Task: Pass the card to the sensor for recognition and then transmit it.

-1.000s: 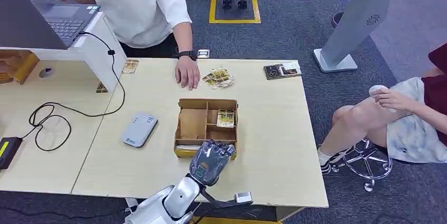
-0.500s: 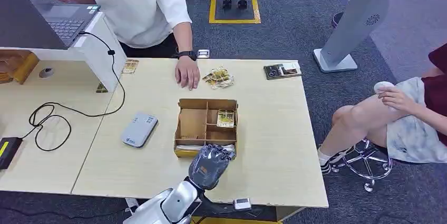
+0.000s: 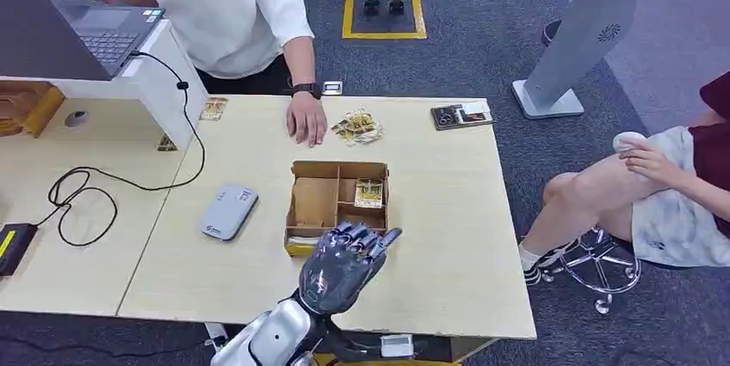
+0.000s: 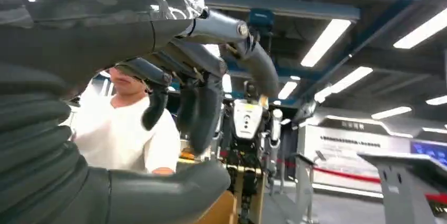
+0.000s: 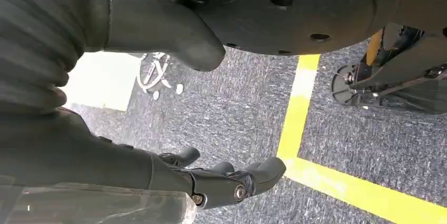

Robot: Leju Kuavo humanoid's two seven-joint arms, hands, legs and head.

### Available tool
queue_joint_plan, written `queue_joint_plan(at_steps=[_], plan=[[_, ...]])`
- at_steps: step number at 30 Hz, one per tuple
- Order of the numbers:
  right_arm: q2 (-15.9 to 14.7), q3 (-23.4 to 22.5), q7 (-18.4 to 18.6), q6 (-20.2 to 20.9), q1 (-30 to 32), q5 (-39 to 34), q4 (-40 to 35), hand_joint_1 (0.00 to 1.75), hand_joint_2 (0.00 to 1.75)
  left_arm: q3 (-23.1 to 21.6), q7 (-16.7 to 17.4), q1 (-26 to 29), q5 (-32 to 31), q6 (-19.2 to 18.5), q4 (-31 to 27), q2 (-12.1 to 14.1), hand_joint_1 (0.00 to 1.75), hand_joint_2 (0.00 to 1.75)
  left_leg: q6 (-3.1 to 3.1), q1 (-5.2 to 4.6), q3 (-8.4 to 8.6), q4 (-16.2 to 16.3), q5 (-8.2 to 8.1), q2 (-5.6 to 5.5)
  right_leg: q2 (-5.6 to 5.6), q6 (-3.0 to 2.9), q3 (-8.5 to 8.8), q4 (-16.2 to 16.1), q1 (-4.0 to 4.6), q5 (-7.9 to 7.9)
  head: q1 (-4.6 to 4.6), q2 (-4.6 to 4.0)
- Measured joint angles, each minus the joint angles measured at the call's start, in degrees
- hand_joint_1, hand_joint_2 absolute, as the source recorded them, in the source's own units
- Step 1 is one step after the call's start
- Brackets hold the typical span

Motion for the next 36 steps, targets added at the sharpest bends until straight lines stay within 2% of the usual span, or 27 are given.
queue_joint_plan(at_steps=[6, 7, 12, 13, 23, 32, 36], plan=[[0.0, 0.0, 0.0, 0.0, 0.0, 0.0, 0.0, 0.0, 1.75, 1.9, 0.0, 0.8, -0.9, 0.0, -1.2, -0.3, 0.0, 1.75, 0.0, 0.0, 0.01, 0.0, 0.0, 0.0, -0.01, 0.0, 0.0, 0.0, 0.0, 0.0, 0.0, 0.0], [0.0, 0.0, 0.0, 0.0, 0.0, 0.0, 0.0, 0.0, 1.75, 1.9, 0.7, 0.8, -1.1, 0.0, -1.2, -0.2, 0.0, 0.0, 0.0, 0.0, 0.01, 0.0, 0.0, 0.0, -0.01, 0.0, 0.0, 0.0, 0.0, 0.0, 0.0, 0.0], [0.0, 0.0, 0.0, 0.0, 0.0, 0.0, 0.0, 0.0, 1.75, 1.9, 2.5, 0.7, -1.6, 0.0, -1.1, -0.2, 0.0, 0.0, 0.0, 0.0, 0.0, 0.0, 0.0, 0.0, 0.0, 0.0, 0.0, 0.0, 0.0, 0.0, -0.02, 0.0], [0.0, 0.0, 0.0, 0.0, 0.0, 0.0, 0.0, 0.0, 1.75, 1.9, 2.8, 0.7, -1.6, 0.0, -1.1, -0.1, 0.0, 1.75, 0.0, 0.0, 0.0, 0.0, 0.0, 0.0, 0.0, 0.0, 0.0, 0.0, 0.0, 0.0, 0.0, 0.0], [0.0, 0.0, 0.0, 0.1, 0.0, 0.1, 0.0, 0.0, 1.75, 1.0, 2.2, -0.6, -1.1, 0.0, 1.0, 0.9, 0.0, 1.75, 0.0, 0.0, 0.02, 0.0, 0.0, 0.01, 0.0, 0.0, -0.01, 0.0, 0.0, 0.0, -0.02, 0.0], [-0.2, 0.0, 0.0, -0.1, -0.2, 1.0, -0.5, 0.0, 1.75, -0.8, 3.6, -2.1, -2.6, 0.0, 5.7, 1.5, 0.0, 1.75, -0.01, 0.0, 0.02, 0.0, 0.0, 0.02, 0.02, 0.0, -0.01, 0.0, 0.0, 0.0, 0.0, 0.0], [-0.2, 0.0, 0.0, 0.1, -0.2, 1.1, -0.5, 0.0, 1.75, -3.3, 7.3, -4.4, -2.7, 0.0, 10.2, 1.7, 0.0, 1.75, 0.0, 0.0, 0.01, 0.0, 0.0, 0.0, 0.0, 0.0, -0.01, 0.0, 0.0, 0.0, -0.02, 0.0]])
